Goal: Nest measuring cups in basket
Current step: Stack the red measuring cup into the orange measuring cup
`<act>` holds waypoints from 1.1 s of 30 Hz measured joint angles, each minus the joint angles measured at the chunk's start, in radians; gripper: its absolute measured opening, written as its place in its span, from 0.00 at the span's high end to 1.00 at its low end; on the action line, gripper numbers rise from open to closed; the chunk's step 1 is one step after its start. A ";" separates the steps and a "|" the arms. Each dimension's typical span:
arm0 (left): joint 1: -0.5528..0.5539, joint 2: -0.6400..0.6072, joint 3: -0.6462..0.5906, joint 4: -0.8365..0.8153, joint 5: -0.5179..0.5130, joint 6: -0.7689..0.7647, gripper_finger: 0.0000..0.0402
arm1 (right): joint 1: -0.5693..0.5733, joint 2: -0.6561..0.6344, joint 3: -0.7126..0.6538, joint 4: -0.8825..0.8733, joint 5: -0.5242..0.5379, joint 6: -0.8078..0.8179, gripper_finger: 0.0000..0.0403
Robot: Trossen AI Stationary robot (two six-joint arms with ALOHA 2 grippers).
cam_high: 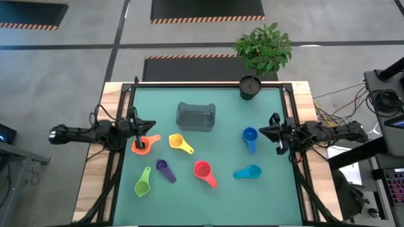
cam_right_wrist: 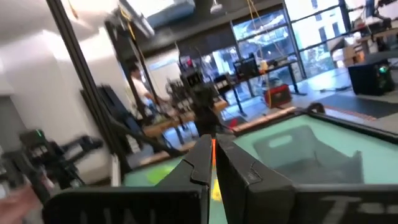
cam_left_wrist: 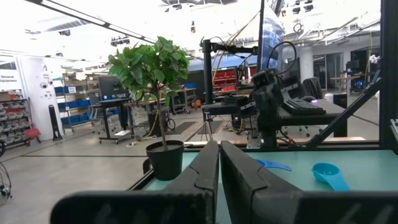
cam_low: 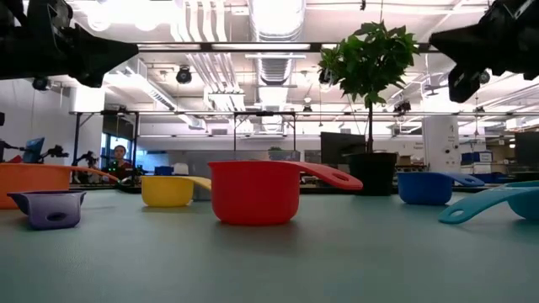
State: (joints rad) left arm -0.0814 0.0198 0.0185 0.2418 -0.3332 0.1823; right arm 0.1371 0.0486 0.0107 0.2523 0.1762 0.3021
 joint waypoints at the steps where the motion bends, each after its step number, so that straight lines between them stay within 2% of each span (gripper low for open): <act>1: 0.000 0.000 0.000 0.000 0.000 0.000 1.00 | 0.000 0.000 0.000 0.012 0.000 0.001 0.98; 8: 0.000 0.000 0.000 0.030 0.003 -0.027 1.00 | 0.000 0.011 0.000 0.105 0.006 -0.016 0.98; 13: 0.000 0.000 0.000 0.207 0.003 -0.049 1.00 | 0.000 0.080 0.004 0.273 0.009 -0.117 0.98; 19: 0.000 0.000 0.000 0.359 0.003 -0.116 1.00 | 0.000 0.227 0.102 0.271 0.009 -0.158 0.98; 23: 0.000 0.000 0.000 0.373 0.003 -0.141 1.00 | 0.000 0.345 0.181 0.269 0.009 -0.188 0.98; 27: 0.000 0.000 0.000 0.387 0.003 -0.233 1.00 | 0.000 0.455 0.264 0.259 0.009 -0.233 0.98; 33: 0.000 0.000 0.000 0.412 0.003 -0.305 1.00 | 0.000 0.624 0.403 0.128 0.008 -0.214 0.98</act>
State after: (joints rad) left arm -0.0814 0.0200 0.0185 0.6534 -0.3302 -0.1223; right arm 0.1371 0.6729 0.4136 0.3803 0.1845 0.0879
